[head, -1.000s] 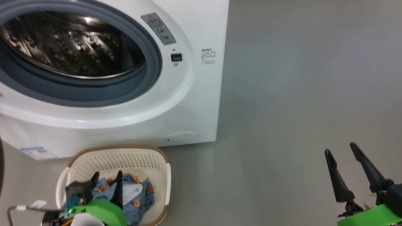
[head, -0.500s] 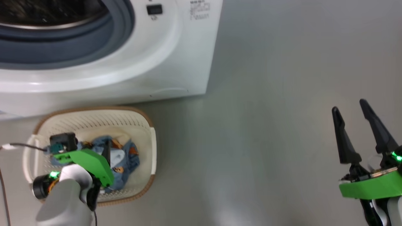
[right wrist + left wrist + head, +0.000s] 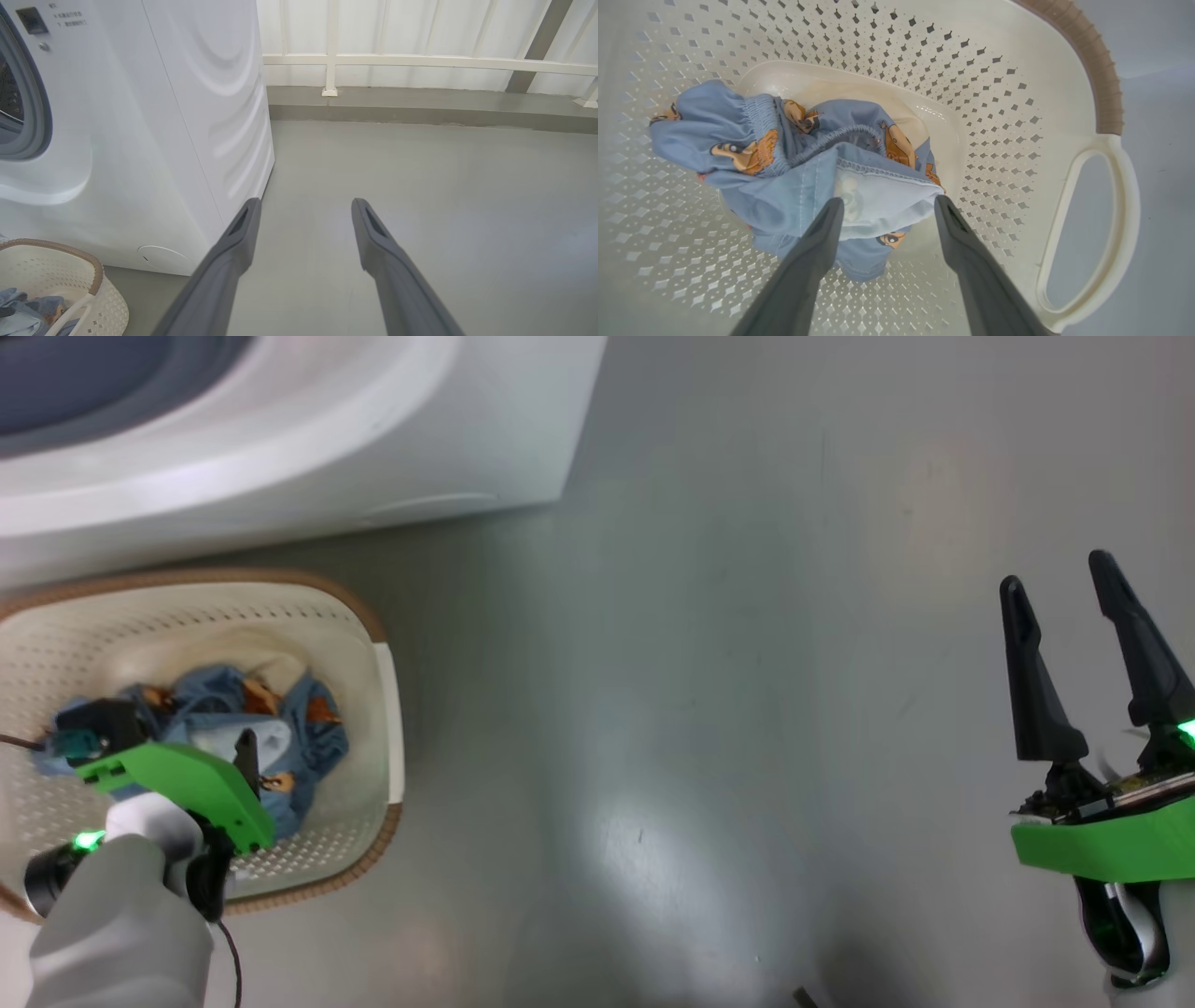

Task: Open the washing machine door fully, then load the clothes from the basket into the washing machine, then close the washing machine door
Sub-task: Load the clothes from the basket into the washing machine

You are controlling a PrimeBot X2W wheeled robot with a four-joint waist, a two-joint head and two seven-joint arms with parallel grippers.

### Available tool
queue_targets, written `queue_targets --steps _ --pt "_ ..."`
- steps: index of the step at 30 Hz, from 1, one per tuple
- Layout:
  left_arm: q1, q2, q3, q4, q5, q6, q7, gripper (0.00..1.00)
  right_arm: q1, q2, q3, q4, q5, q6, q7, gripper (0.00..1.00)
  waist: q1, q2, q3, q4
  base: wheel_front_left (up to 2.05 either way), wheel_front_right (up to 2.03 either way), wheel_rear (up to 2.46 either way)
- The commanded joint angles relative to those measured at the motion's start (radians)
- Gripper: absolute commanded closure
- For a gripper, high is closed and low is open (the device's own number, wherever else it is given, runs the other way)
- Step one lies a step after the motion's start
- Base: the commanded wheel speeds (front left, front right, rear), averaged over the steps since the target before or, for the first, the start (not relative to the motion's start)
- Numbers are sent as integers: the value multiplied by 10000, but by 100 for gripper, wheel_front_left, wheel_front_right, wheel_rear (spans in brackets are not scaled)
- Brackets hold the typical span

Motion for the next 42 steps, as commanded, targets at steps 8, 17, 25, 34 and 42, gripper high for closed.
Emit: queue_targets --steps 8,17,25,34,42 --pt "-418 566 330 260 -268 63 -322 0 -120 -252 19 -516 74 16 -48 0 -2 -1 1287 -372 0 0 0" --pt "-496 465 292 500 -390 168 -415 100 -112 -377 -53 -543 57 16 -48 0 -2 -1 1363 -286 0 0 0" --pt "-307 371 257 599 -505 173 -662 100 -37 -420 -91 -491 49 16 -48 0 -2 -1 1053 -191 0 0 0" --pt "46 287 47 623 -400 182 -1815 100 110 -381 -171 -454 5 16 -48 0 -2 -1 490 15 0 0 0" --pt "728 154 -210 92 -81 528 -2982 100 456 -451 -263 -397 -68 16 -48 0 -2 -1 -381 388 0 0 0"
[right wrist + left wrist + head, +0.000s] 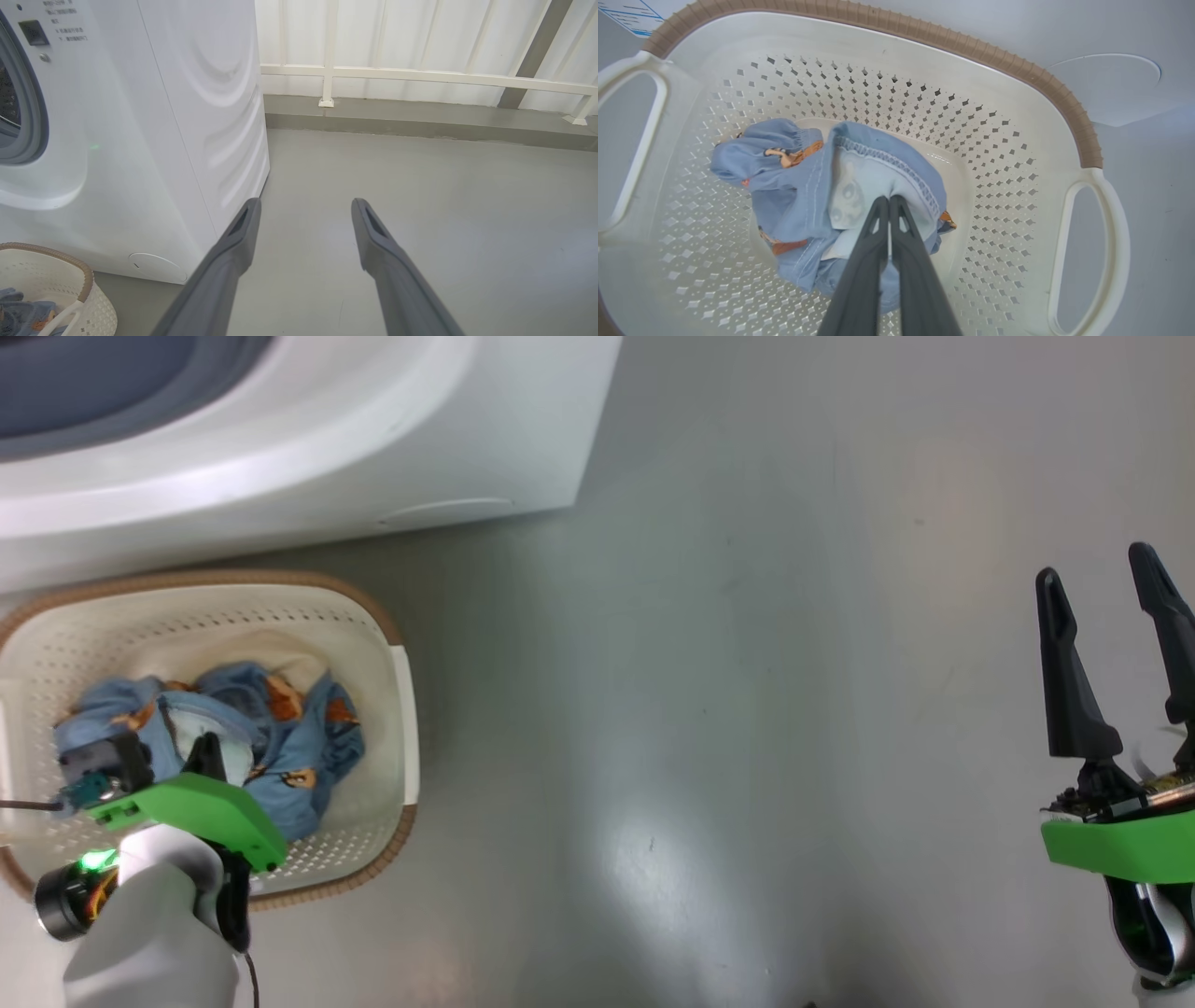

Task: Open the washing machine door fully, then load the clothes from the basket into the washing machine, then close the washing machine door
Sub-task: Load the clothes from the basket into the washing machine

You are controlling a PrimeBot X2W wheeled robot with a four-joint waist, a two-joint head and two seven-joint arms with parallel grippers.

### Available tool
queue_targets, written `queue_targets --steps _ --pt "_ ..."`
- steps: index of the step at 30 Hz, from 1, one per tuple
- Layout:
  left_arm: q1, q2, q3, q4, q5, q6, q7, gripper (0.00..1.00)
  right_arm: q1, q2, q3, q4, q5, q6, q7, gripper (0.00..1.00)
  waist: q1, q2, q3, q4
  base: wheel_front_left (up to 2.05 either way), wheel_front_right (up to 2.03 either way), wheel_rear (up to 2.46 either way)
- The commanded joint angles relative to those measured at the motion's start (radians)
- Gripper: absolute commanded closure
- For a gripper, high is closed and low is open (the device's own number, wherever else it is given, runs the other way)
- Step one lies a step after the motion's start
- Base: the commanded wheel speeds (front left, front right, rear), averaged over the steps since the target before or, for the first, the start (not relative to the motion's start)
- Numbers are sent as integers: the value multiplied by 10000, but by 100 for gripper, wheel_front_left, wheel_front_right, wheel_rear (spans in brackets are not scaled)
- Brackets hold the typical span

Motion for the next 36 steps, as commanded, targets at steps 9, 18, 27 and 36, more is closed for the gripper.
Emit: queue_targets --steps 9,18,27,36 --pt "1810 361 313 -3008 759 631 -207 100 708 -226 86 -109 -145 16 -48 0 0 -1 -1225 584 0 0 0" --pt "3537 216 629 -6355 1549 1099 -209 100 1145 -185 158 27 -230 16 -48 0 0 -1 -2292 838 0 0 0" --pt "4613 180 873 -8686 2112 1351 -209 100 1456 -93 362 220 -291 16 -48 0 0 -1 -3319 827 0 0 0" --pt "5811 250 957 -10102 2404 1388 -210 100 2036 73 596 516 -389 16 -48 0 0 -1 -4546 794 0 0 0"
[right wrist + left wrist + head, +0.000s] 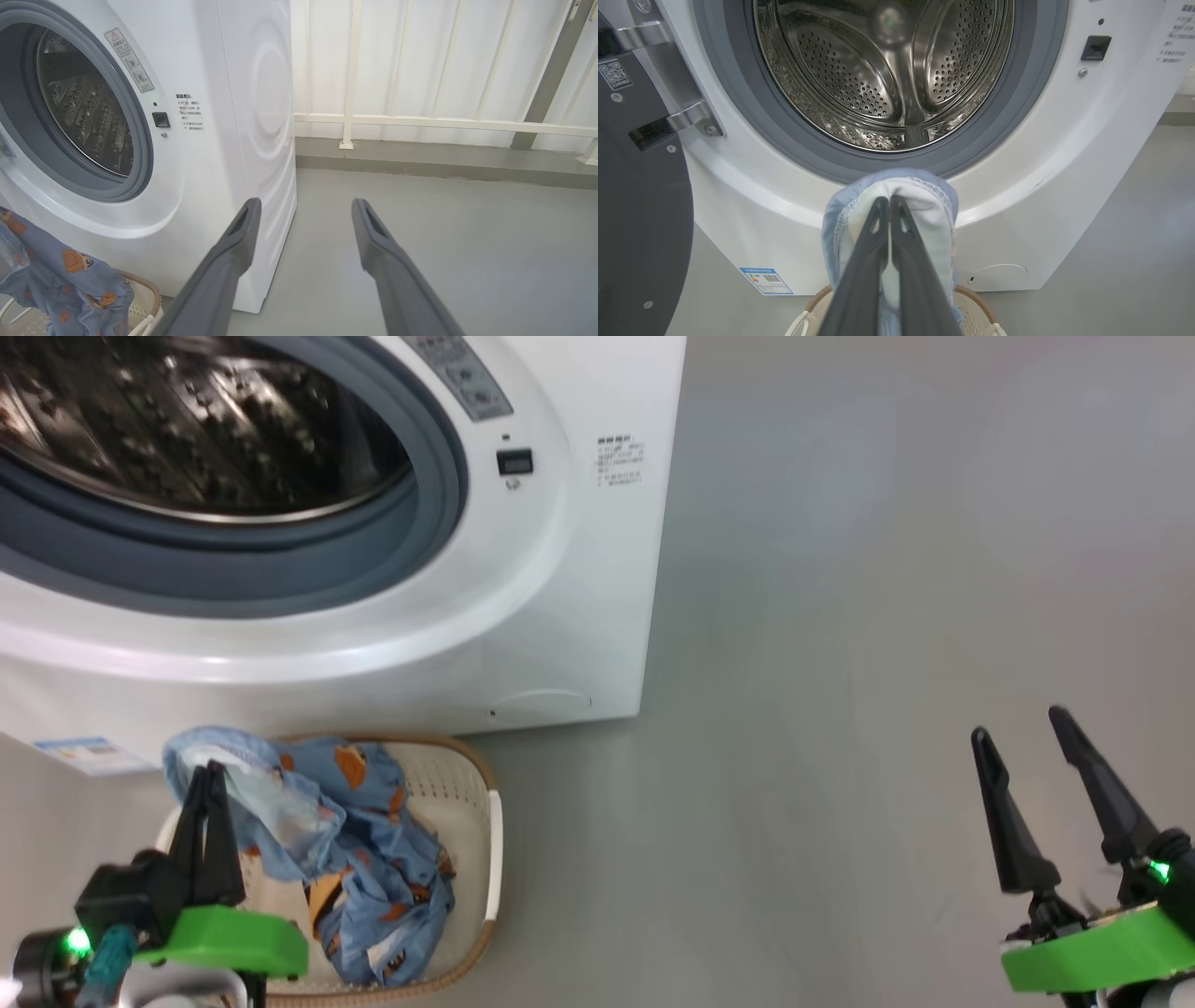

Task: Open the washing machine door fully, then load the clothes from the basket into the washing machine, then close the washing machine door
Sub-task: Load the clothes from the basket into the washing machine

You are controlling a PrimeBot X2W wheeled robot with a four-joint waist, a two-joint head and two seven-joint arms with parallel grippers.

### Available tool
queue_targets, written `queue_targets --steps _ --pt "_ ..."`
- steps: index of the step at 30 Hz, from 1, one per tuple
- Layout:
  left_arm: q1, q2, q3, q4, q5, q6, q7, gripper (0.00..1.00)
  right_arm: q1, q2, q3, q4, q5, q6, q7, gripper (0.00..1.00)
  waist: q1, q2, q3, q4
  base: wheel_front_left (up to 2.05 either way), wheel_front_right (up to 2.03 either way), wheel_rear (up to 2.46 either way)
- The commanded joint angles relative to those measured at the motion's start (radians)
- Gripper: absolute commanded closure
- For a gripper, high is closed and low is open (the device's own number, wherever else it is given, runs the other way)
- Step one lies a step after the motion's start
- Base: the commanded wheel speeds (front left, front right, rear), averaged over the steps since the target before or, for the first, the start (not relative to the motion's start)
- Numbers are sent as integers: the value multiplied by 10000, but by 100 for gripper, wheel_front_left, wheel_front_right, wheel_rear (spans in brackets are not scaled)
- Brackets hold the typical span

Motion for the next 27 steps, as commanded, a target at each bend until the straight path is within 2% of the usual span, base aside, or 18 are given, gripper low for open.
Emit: queue_targets --steps 1,19,27 --pt "267 332 391 -600 107 106 -123 100 253 -81 243 -139 -197 16 -48 0 1 0 -725 -18 0 0 0" --pt "2600 541 172 -2332 81 164 342 100 1441 305 638 115 -345 16 -48 0 1 0 -2514 13 0 0 0" --pt "3026 510 70 -2685 -15 224 533 100 1613 326 621 10 -368 16 -48 0 1 0 -2688 1 0 0 0"
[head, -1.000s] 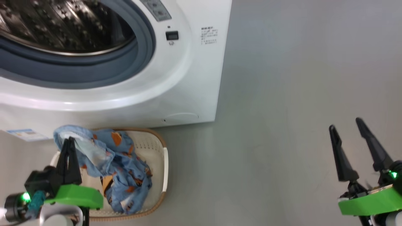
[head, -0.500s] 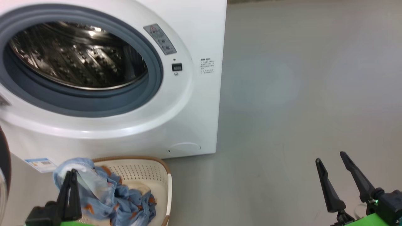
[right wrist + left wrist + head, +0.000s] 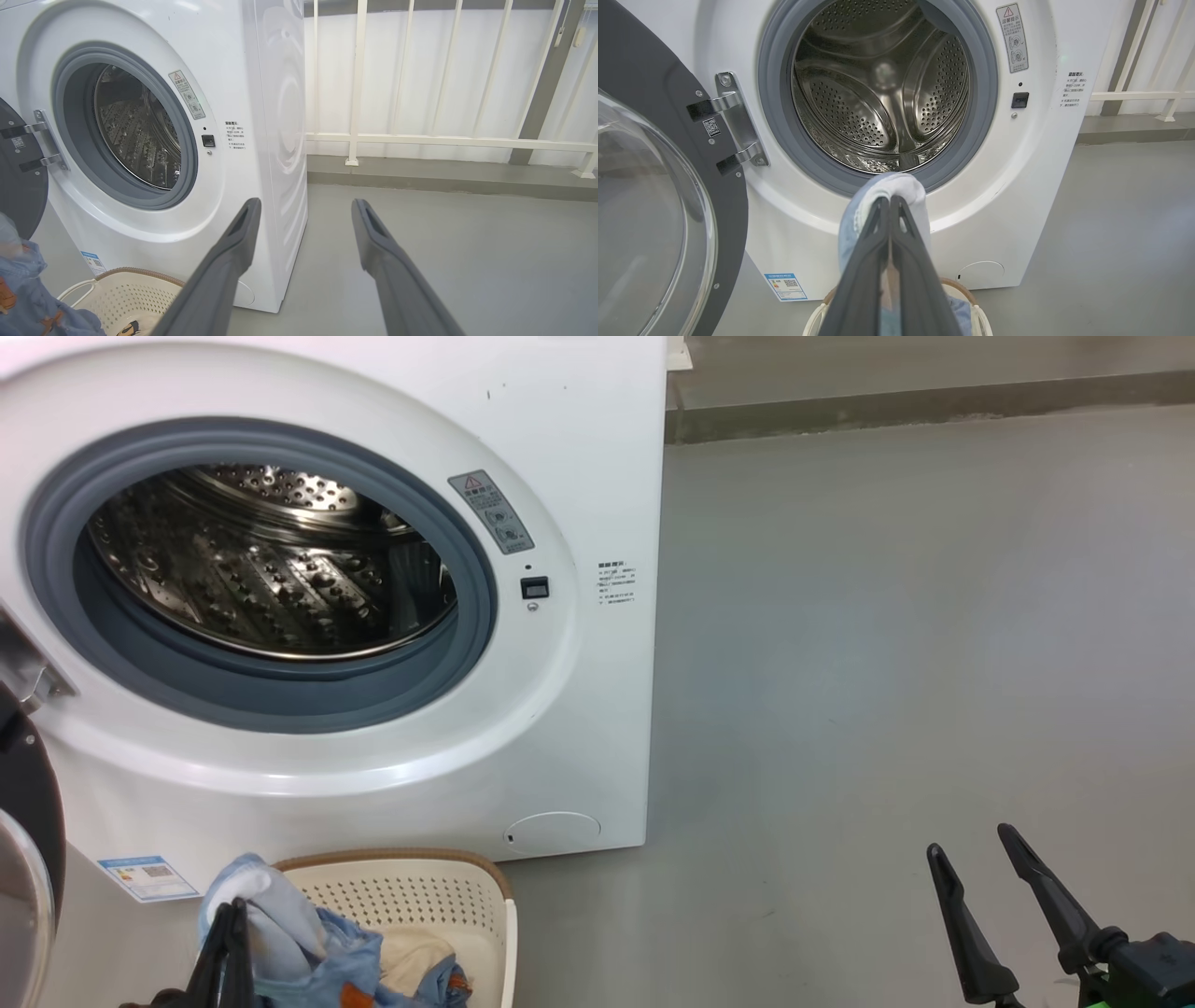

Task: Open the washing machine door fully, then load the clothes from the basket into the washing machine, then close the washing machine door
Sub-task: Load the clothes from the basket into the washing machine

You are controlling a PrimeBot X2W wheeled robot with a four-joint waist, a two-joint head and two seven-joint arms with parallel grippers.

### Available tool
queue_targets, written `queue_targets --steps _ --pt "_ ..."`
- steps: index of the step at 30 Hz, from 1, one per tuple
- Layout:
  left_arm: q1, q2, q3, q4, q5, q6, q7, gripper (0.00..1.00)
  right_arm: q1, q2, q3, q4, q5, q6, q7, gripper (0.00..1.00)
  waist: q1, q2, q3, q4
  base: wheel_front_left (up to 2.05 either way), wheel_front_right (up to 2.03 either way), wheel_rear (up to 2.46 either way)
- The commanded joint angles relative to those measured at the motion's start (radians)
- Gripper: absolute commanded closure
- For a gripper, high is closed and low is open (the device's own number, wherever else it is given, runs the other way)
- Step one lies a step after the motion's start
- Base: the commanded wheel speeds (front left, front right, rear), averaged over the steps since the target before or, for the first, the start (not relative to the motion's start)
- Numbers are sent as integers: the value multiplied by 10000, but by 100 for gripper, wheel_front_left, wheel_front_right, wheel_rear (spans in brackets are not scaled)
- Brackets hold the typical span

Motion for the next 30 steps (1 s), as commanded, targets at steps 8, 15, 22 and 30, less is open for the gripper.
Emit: queue_targets --steps 8,15,22,30 --pt "-101 265 342 -489 -71 183 67 100 -60 -79 262 -237 -79 16 -48 0 1 -1 -8 -57 0 0 0" --pt "-120 276 322 -489 -239 144 122 100 -71 -53 249 -215 -71 16 -48 0 1 -1 -19 -72 0 0 0" --pt "-206 258 234 -357 -331 122 141 100 -98 -68 206 -236 -43 16 -48 0 1 -1 -13 -43 0 0 0" --pt "-818 180 216 234 -624 33 245 100 -120 -100 239 -257 -6 16 -48 0 1 -1 142 -66 0 0 0"
